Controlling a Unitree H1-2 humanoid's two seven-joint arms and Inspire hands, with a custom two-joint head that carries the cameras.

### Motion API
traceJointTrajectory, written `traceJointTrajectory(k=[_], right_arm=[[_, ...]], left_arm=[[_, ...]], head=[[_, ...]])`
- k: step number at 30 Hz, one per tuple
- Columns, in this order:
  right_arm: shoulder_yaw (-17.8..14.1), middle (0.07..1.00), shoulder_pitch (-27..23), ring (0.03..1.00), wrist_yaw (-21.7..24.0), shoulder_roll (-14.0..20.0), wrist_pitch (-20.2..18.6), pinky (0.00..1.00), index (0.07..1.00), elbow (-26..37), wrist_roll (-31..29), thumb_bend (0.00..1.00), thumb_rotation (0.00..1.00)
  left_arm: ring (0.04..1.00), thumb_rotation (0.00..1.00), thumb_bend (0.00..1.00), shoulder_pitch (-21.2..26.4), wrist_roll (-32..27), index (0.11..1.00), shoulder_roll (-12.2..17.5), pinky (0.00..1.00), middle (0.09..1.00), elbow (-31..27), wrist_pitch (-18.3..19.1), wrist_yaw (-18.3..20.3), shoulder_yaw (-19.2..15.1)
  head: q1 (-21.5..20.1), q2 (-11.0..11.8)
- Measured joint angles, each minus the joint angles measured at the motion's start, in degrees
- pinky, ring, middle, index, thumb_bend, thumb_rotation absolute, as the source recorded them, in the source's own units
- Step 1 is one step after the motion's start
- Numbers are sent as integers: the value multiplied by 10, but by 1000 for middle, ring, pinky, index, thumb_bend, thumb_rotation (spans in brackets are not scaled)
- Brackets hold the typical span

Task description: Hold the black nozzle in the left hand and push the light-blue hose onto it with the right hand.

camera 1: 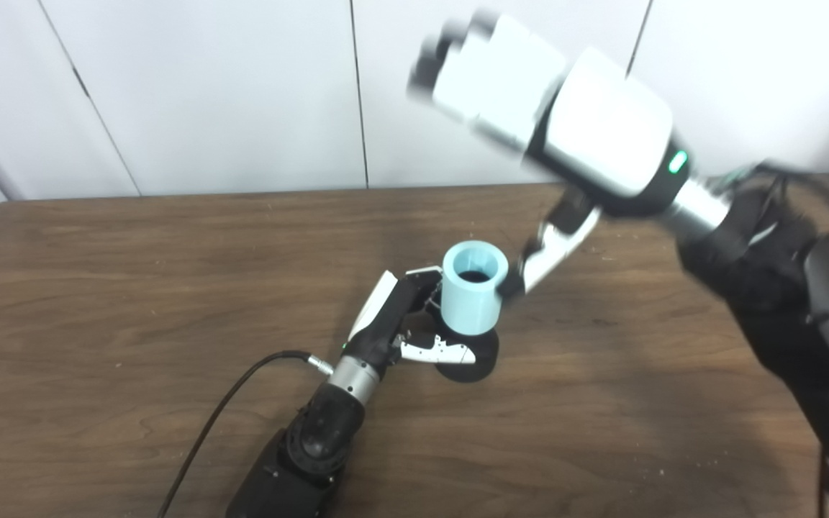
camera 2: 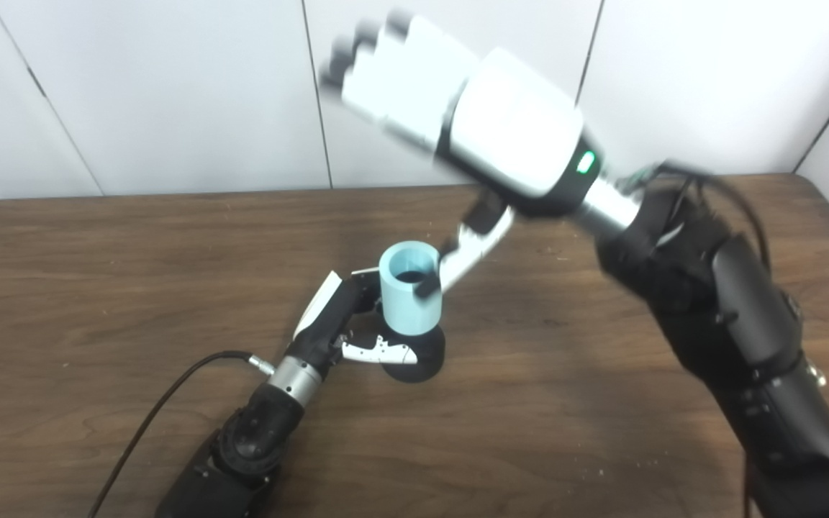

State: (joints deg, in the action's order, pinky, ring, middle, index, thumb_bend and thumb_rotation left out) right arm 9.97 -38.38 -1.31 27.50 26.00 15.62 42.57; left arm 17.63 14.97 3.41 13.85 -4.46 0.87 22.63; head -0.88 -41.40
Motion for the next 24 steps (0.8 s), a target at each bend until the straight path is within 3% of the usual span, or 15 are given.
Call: traceJointTrajectory(k=[4, 9, 15, 17, 18, 19, 20, 21, 24], right_arm=[[-50, 1000, 7, 1000, -32, -37, -18, 1000, 1000, -2, 14, 887, 998], [-104, 1000, 48, 1000, -35, -92, -86, 1000, 1000, -2, -39, 874, 1000], [-119, 1000, 132, 1000, -26, -130, -142, 982, 1000, 0, -105, 834, 1000], [-121, 1000, 156, 1000, -24, -140, -153, 983, 1000, 4, -118, 835, 1000], [-123, 1000, 167, 1000, -24, -144, -156, 984, 1000, 6, -122, 841, 1000], [-124, 1000, 174, 1000, -24, -146, -157, 991, 1000, 6, -128, 856, 1000], [-125, 1000, 182, 1000, -24, -146, -155, 996, 1000, 3, -134, 872, 1000], [-126, 1000, 188, 1000, -24, -144, -152, 999, 1000, -3, -137, 887, 1000], [-125, 1000, 213, 1000, -24, -126, -145, 1000, 1000, -18, -117, 870, 1000]], left_arm=[[467, 0, 522, 0, 0, 492, 1, 397, 483, 0, 0, 0, 0], [463, 0, 522, 0, 0, 493, 1, 397, 480, 0, 0, 0, 0], [486, 0, 522, -1, 0, 488, 2, 415, 493, -1, 0, 0, -1], [567, 64, 520, -2, 2, 496, 4, 476, 612, -3, 0, 0, 3], [630, 163, 704, -3, 7, 636, 8, 554, 696, -6, -1, 0, 7], [734, 244, 849, -3, 18, 793, 13, 697, 801, -9, -6, -1, 14], [813, 285, 914, -3, 35, 888, 21, 800, 866, -11, -12, -5, 23], [907, 327, 966, -2, 51, 954, 28, 911, 935, -14, -18, -7, 30], [988, 384, 997, -2, 91, 994, 37, 989, 992, -19, -30, -14, 41]], head=[[1, 0], [-2, -2], [2, -2], [2, -2], [5, -1], [5, -1], [5, -1], [7, 0], [9, 2]])
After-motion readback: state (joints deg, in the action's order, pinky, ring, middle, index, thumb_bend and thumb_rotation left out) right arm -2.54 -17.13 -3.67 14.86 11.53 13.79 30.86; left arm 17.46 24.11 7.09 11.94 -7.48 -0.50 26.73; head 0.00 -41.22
